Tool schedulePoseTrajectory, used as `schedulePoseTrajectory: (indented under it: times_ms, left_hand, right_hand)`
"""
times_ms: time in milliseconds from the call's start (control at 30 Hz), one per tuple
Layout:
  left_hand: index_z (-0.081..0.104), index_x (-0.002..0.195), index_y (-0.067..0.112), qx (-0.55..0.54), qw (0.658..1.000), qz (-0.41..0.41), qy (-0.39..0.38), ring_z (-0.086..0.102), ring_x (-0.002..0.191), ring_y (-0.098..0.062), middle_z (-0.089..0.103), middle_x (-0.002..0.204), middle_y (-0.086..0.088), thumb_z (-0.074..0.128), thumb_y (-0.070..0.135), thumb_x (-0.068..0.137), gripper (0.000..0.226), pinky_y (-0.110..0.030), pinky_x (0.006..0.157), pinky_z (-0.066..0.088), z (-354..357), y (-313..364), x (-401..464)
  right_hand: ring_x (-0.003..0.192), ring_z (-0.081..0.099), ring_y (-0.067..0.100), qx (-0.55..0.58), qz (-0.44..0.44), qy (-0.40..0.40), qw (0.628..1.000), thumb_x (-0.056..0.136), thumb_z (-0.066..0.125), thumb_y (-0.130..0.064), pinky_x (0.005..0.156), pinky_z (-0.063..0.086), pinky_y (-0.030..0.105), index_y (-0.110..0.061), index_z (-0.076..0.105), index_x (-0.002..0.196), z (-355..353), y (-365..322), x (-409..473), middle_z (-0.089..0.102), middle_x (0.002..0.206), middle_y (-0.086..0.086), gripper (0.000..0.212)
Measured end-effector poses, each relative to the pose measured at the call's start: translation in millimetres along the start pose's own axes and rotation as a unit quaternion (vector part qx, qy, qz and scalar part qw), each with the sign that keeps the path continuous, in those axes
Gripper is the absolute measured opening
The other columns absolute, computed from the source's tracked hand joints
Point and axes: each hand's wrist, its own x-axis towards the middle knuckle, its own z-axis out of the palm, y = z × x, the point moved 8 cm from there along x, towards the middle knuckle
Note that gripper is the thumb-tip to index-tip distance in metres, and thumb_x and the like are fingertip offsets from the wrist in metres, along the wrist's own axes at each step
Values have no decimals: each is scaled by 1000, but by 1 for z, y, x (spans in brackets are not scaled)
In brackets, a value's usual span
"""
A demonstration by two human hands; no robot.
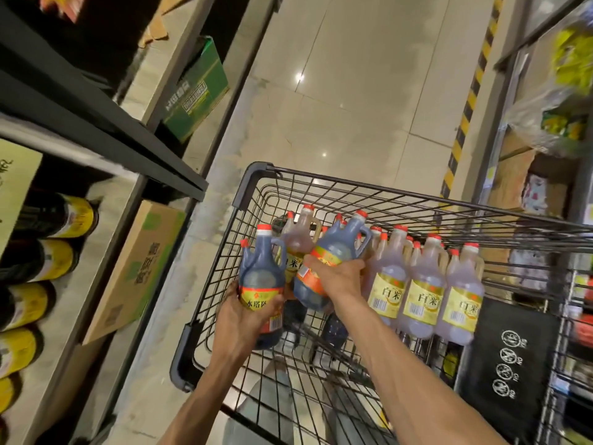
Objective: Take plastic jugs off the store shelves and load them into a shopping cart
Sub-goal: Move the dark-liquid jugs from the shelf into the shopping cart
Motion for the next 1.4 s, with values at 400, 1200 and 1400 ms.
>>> schedulePoseTrajectory:
  times_ms: [400, 1200, 1400]
  left_hand:
    - [58, 119, 31, 59, 995, 58, -48, 72, 85, -8, 73, 100, 6, 93, 49, 65, 66, -28, 70, 59, -16, 62, -40]
    - [60, 125, 40, 218, 796, 420, -377, 71, 95, -7, 74, 106, 8, 93, 55, 56, 78, -32, 80, 58, 170, 228, -428]
    - [59, 131, 28, 217, 748, 412, -473, 73, 85, -3, 75, 106, 9, 99, 36, 59, 82, -24, 71, 57, 214, 154, -565]
  right_hand:
    - [103, 68, 12, 41, -124, -65, 989, 66, 97, -29, 79, 54, 25, -24, 40, 129, -70, -2, -89, 67, 119, -4, 86]
    - [101, 72, 7, 349, -213, 294, 864, 59, 99, -11, 82, 61, 29, -34, 52, 121, -434, 214, -432, 74, 108, -17, 81]
    - [100, 72, 1, 414, -220, 352, 810, 69, 96, -13, 78, 61, 25, -42, 45, 131, -461, 335, -545, 72, 115, -20, 85]
